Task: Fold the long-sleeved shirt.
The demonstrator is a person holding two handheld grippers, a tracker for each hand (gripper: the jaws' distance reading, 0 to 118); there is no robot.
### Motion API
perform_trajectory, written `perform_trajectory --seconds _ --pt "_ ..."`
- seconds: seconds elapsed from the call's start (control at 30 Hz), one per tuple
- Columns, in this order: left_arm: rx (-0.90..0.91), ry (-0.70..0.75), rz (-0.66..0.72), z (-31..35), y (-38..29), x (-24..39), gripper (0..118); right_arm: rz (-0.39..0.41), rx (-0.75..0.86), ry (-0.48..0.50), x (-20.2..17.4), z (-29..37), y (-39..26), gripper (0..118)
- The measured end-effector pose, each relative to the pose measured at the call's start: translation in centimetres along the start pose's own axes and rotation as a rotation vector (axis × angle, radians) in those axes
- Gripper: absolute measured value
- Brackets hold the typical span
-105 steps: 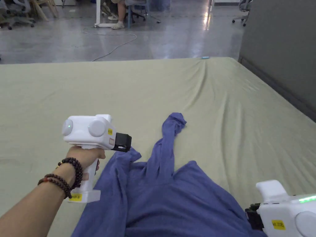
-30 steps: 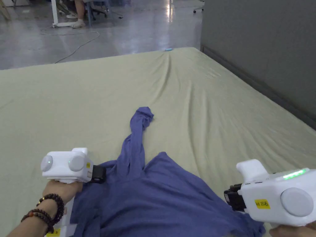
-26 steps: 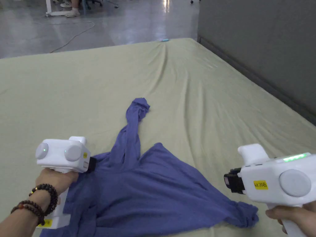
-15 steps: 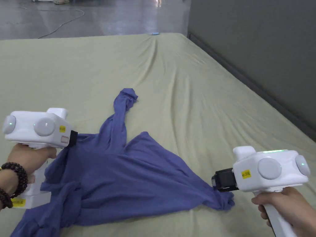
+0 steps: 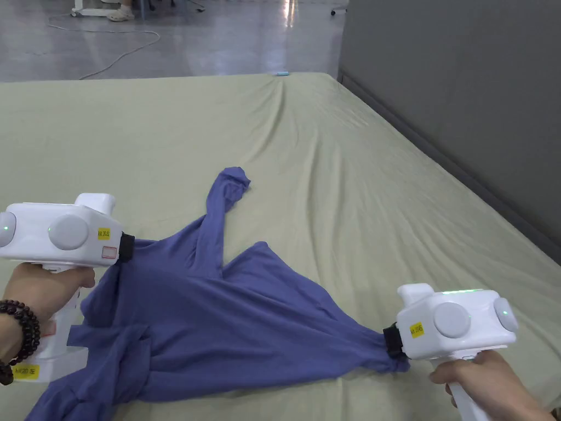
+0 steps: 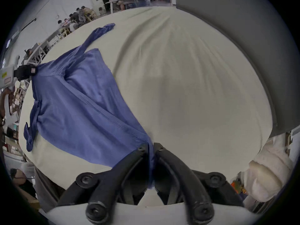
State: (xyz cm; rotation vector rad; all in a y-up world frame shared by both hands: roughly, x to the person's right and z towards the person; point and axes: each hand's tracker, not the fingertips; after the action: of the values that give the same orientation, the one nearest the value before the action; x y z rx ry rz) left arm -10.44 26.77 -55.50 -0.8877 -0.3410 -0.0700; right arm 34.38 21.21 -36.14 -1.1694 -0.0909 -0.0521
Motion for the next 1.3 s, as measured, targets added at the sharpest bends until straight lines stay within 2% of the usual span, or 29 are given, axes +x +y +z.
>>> perform_trajectory --seconds 0.17,0.3,0.4,0.5,0.7,0.83,1.07,1.13,1.3 --pt "0.136 0.005 0.029 5.6 2.0 -1.3 0 0.036 0.191 0.063 -1.0 6.7 4.7 2" --pt "0.249 0.003 0.087 11.4 6.1 -3.6 0 0.120 0.351 0.067 -2.9 12.5 11.7 2" --pt "0.358 0.044 0.123 16.4 10.3 -5.3 0 0.196 0.477 0.009 -5.4 17.0 17.6 2" --pt "0.484 0.090 0.122 21.1 15.1 -7.1 0 0.214 0.591 -0.027 -7.1 21.4 24.0 2" --pt "0.659 0.177 0.160 29.3 24.5 -9.0 0 0.149 0.785 -0.025 -8.9 31.0 36.2 2" --pt "0.730 0.218 0.161 33.2 28.6 -8.9 0 0.128 0.874 -0.053 -9.7 35.9 41.1 1" --pt "0.825 0.274 0.163 38.0 33.9 -7.8 0 0.026 0.973 -0.101 -10.1 41.7 45.7 2" --pt "0.866 0.258 0.179 39.5 34.2 -6.9 0 0.019 1.020 -0.102 -10.2 43.1 46.2 1" --pt "0.868 0.270 0.166 40.5 34.8 -6.6 0 0.053 1.013 -0.144 -11.0 43.2 46.8 1"
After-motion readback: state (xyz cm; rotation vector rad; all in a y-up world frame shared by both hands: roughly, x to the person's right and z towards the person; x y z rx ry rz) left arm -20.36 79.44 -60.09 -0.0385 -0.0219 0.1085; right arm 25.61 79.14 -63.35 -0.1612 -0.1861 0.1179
